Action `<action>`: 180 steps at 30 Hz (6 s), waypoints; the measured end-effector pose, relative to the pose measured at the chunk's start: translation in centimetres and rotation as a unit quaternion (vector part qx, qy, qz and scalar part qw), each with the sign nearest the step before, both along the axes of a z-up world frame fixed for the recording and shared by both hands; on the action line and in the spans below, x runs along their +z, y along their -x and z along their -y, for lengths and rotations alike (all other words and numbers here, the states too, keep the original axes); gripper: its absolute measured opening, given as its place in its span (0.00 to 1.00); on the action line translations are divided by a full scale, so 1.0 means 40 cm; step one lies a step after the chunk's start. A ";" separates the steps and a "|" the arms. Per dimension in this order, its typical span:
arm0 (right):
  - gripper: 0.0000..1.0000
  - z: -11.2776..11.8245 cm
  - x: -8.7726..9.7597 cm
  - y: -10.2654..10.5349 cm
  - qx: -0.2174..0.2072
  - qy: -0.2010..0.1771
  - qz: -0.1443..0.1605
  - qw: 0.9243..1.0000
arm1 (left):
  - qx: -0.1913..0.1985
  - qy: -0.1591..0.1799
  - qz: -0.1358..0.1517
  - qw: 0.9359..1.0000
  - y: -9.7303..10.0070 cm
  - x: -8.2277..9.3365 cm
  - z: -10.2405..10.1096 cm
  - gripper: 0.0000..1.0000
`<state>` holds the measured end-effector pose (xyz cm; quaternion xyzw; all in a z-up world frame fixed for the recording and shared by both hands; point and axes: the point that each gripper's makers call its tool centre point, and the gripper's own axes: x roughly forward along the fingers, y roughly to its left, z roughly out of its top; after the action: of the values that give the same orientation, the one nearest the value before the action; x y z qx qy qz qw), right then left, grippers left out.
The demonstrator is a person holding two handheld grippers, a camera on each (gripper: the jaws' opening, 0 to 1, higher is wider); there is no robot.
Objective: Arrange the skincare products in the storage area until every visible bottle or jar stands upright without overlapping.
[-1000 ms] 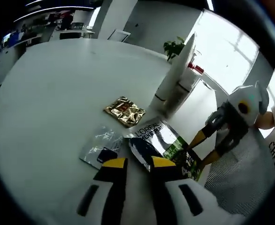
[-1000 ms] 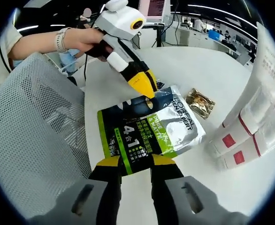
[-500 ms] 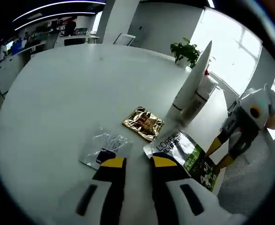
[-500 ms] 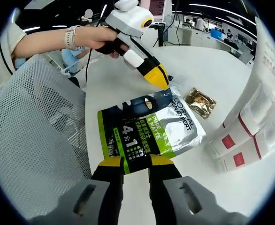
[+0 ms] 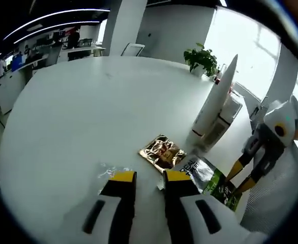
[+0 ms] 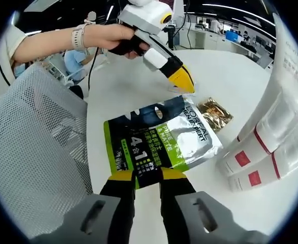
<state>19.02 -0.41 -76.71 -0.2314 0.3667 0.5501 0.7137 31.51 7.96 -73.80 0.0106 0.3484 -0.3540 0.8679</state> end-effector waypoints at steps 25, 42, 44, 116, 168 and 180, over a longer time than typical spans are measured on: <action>0.25 -0.096 0.021 0.031 0.017 -0.032 0.065 0.997 | -0.117 -0.027 -0.034 0.992 0.021 -0.048 0.146 0.09; 0.22 -0.088 0.008 0.002 0.020 -0.022 0.057 0.998 | -0.081 -0.032 -0.029 0.996 -0.041 -0.054 0.090 0.09; 0.21 -0.088 0.007 -0.003 0.026 -0.024 0.055 0.998 | -0.076 -0.032 -0.030 0.996 -0.044 -0.053 0.082 0.08; 0.28 -0.067 0.009 -0.039 0.019 0.007 0.081 0.996 | -0.171 -0.114 -0.021 0.978 0.089 -0.029 0.058 0.14; 0.21 -0.043 0.039 -0.115 -0.051 -0.007 0.092 0.994 | -0.125 -0.089 0.005 0.988 -0.007 0.008 0.068 0.13; 0.21 -0.033 0.074 -0.093 -0.061 -0.025 0.090 0.994 | -0.130 -0.075 0.039 0.988 0.039 0.096 0.088 0.15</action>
<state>22.74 0.90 -73.76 -0.2396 0.3003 0.4916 0.7815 29.93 4.43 -69.94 0.1352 0.3353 -0.4360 0.8242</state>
